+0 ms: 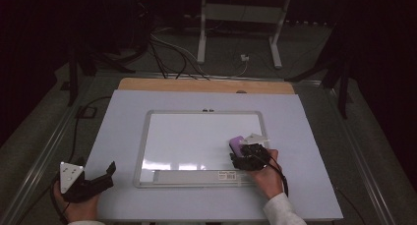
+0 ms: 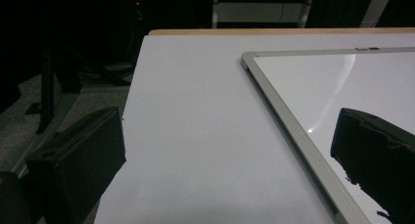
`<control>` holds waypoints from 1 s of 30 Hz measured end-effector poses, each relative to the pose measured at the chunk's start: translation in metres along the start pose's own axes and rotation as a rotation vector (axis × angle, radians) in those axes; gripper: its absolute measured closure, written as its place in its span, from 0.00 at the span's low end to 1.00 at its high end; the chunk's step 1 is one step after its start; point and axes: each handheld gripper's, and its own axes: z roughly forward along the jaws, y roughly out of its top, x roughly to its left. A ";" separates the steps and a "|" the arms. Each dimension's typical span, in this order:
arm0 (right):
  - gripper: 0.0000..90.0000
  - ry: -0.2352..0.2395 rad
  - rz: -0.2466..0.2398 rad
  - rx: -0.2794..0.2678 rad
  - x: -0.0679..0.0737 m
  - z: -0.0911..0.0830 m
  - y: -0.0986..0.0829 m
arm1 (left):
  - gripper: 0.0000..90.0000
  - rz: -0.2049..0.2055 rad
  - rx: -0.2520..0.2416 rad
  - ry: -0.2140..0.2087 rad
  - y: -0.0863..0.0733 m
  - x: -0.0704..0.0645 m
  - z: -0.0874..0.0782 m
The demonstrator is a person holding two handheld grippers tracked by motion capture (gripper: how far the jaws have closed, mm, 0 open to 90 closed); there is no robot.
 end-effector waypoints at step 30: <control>0.38 -0.093 0.008 0.048 -0.025 0.001 0.000 | 0.01 -0.004 0.002 0.001 0.000 0.001 0.000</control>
